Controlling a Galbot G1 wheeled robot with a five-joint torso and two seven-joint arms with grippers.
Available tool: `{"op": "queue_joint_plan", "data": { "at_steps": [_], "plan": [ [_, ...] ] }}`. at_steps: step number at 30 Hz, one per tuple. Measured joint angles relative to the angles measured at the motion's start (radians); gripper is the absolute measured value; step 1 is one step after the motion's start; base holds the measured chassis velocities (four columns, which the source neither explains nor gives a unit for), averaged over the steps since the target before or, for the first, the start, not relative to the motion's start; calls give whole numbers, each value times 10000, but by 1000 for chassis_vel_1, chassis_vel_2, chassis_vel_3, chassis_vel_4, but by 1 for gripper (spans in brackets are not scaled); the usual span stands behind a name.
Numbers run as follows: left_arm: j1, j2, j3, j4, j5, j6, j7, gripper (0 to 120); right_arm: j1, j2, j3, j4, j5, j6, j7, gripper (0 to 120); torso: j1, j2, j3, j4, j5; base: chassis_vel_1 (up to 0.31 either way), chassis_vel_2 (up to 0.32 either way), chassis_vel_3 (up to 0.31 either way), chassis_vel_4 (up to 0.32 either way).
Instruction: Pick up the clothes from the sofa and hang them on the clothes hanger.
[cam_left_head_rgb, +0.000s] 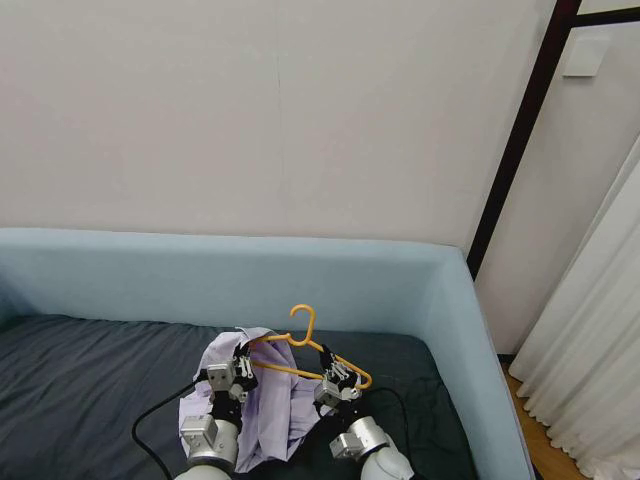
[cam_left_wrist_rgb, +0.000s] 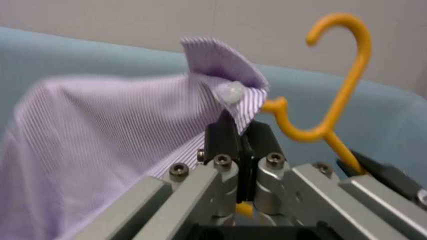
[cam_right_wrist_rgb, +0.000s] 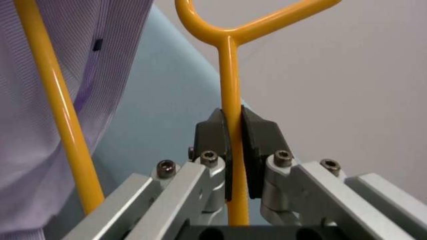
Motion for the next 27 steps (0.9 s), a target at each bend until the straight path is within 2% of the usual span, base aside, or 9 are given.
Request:
{"op": "queue_joint_plan", "data": {
  "at_steps": [2, 11, 19, 27],
  "plan": [
    [63, -52, 152, 120, 283, -126, 60, 0, 190, 166, -117, 111, 682, -34, 191, 4, 0, 0, -1, 2, -1, 0, 0, 0, 0],
    [275, -146, 345, 302, 709, -412, 138, 0, 632, 361, 4, 51, 1287, -703, 613, 4, 0, 0, 0, -1, 0, 0, 0, 0, 0],
    [106, -150, 320, 458, 628, -586, 133, 0, 821, 356, 294, 283, 1433, -732, 695, 4, 0, 0, 0, 0, 0, 0, 0, 0, 0],
    [-453, -156, 668, 573, 32, -989, 463, 0, 1642, 137, 627, 408, 1369, -721, 670, 4, 0, 0, 0, 0, 1, 0, 0, 0, 0]
  ]
}}
